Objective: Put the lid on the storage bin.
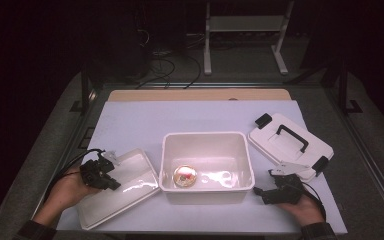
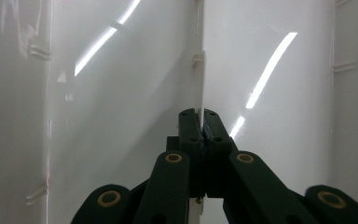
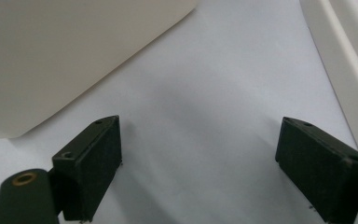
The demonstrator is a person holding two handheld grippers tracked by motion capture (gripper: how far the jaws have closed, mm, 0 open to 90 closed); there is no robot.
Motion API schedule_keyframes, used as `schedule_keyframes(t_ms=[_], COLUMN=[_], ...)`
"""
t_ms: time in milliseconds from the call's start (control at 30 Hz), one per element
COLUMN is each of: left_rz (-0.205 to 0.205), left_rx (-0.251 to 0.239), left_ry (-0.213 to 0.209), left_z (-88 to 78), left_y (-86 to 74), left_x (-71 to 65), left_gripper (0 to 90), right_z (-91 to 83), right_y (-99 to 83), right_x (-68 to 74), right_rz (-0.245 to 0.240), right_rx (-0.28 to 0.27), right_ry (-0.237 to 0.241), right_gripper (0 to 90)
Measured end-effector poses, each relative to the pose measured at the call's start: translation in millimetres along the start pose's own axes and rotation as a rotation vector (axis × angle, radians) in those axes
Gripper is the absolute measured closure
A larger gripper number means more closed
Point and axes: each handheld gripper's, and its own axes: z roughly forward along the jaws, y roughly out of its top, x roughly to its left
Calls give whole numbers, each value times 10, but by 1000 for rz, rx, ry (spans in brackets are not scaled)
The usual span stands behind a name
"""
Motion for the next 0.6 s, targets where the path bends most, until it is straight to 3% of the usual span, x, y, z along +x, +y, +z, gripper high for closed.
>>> schedule_keyframes(t_ms=[600], left_rz=[59], left_rx=[-64], left_ry=[-3], left_z=[-723], left_y=[250], left_x=[-20], left_gripper=[887], right_z=[0], right_y=[0], right_x=[0], right_rz=[0], right_rx=[0], right_ry=[0], right_gripper=[135])
